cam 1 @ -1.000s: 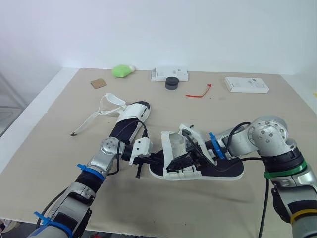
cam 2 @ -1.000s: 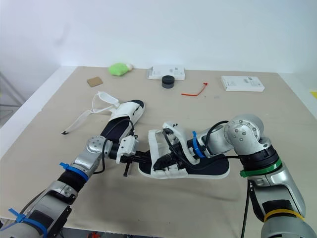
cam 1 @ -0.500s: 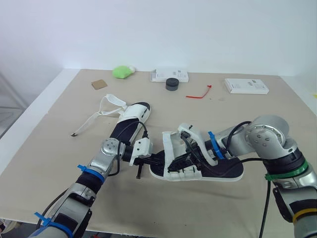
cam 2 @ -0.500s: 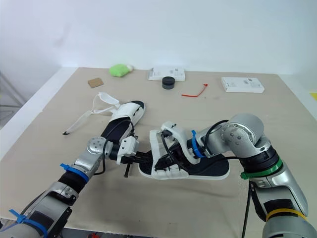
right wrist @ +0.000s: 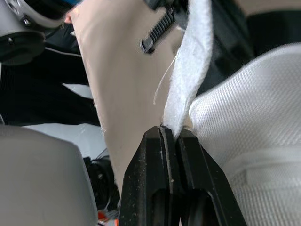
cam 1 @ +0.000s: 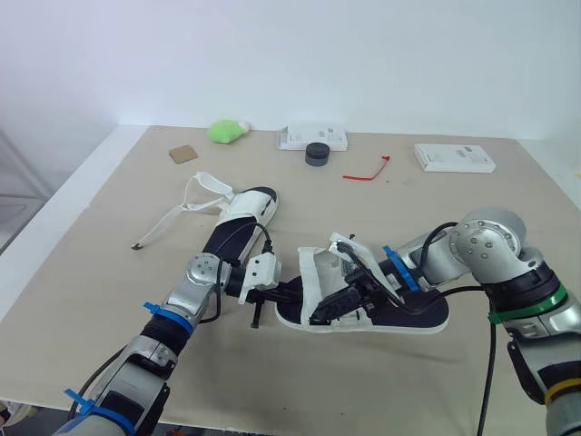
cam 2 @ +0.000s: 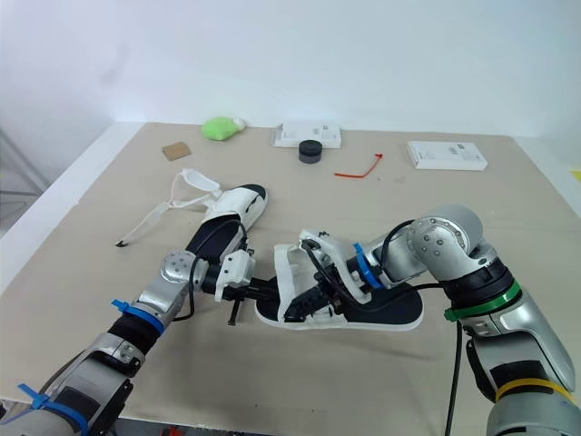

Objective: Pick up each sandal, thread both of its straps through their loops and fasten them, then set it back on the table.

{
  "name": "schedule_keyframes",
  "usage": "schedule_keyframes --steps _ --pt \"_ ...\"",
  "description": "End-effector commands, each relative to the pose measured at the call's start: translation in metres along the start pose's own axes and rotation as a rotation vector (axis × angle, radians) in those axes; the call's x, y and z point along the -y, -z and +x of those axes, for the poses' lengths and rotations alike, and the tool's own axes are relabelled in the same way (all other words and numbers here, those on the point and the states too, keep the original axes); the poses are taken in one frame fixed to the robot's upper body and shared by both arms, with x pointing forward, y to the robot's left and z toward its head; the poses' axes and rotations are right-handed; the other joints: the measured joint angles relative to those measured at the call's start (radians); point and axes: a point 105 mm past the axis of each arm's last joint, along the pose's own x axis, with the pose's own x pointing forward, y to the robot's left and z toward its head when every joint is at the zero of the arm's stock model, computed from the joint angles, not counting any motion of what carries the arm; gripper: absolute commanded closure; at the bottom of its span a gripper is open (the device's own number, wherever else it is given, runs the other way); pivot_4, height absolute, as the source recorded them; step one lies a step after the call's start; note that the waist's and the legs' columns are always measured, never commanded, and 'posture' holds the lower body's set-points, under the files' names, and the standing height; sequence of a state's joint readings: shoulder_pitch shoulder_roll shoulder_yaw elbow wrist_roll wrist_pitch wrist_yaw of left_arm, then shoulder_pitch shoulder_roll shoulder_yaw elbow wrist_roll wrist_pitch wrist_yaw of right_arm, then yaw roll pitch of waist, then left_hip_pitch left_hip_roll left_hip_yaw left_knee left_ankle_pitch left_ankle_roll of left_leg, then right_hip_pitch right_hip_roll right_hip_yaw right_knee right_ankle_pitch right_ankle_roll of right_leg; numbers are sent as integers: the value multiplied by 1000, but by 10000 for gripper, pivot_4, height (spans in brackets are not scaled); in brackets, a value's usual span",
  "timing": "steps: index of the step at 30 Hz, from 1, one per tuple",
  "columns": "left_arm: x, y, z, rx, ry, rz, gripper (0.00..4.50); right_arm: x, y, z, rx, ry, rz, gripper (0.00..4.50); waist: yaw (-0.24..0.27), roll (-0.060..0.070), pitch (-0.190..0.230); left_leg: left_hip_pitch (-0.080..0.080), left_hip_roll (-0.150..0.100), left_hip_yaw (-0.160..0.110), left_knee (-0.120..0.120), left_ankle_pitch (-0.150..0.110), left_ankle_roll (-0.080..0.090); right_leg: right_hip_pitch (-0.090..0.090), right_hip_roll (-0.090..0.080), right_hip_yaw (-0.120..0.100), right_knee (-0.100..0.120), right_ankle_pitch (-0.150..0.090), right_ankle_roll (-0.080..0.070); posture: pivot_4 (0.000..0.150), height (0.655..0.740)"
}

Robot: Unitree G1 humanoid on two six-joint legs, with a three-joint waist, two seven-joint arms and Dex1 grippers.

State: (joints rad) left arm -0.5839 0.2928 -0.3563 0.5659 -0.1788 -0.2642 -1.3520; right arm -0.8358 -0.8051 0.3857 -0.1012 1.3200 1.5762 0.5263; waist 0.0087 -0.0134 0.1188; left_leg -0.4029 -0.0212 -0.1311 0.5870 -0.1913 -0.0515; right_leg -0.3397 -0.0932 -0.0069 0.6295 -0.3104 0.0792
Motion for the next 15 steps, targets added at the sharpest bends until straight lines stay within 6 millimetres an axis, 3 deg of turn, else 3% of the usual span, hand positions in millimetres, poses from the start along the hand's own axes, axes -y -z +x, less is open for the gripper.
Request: schedule_keyframes --steps 1,9,15 --pt "60 83 -2 -274 117 -295 45000 5 16 5 -84 28 36 44141 0 0 0 0 0 0 0 0 0 0 0 0 0 0 0 1500 7400" --pt "61 84 -2 -272 119 -296 45000 13 -5 1 -32 73 44 44141 0 0 -1 0 0 -1 0 0 0 0 0 -1 0 0 0 1500 7400" --pt "61 83 -1 -268 114 -296 45000 11 3 1 -56 88 16 44141 0 1 -1 0 0 -1 0 0 0 1 0 -1 0 0 0 1500 7400"
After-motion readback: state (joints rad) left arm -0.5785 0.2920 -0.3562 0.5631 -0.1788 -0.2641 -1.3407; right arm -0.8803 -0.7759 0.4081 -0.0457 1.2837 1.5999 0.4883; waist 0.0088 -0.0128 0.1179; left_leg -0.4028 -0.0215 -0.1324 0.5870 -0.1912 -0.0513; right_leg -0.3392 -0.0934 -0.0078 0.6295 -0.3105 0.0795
